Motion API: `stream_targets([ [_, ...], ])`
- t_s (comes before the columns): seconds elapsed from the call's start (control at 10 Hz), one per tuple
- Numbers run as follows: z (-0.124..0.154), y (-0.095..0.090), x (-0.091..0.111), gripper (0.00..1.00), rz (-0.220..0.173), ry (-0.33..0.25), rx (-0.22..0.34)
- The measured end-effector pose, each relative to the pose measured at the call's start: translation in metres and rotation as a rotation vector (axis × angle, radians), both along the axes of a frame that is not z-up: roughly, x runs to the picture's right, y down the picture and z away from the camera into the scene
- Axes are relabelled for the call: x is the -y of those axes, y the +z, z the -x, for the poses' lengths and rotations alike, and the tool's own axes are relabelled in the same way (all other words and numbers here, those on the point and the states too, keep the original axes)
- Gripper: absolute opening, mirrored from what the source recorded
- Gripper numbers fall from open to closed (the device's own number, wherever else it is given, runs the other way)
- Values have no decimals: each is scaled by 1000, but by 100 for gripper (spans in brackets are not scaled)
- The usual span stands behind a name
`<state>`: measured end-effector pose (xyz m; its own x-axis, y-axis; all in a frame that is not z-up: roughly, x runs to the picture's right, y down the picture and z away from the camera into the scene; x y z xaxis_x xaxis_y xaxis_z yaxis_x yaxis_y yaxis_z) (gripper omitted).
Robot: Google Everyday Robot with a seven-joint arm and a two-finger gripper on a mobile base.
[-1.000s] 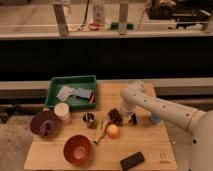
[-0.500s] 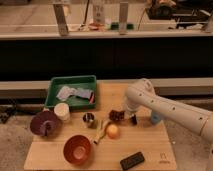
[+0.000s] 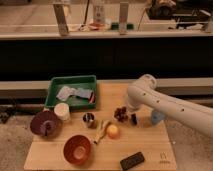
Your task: Place grapes in plastic cup
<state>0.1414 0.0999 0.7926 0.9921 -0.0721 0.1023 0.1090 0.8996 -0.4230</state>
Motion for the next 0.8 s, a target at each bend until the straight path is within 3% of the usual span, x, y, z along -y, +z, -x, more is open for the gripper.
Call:
stream_targets([
  [0.3,-13,-27,19,0,-30,6,-49],
  [0.8,-75,-62,52,0,-72,92,-122],
])
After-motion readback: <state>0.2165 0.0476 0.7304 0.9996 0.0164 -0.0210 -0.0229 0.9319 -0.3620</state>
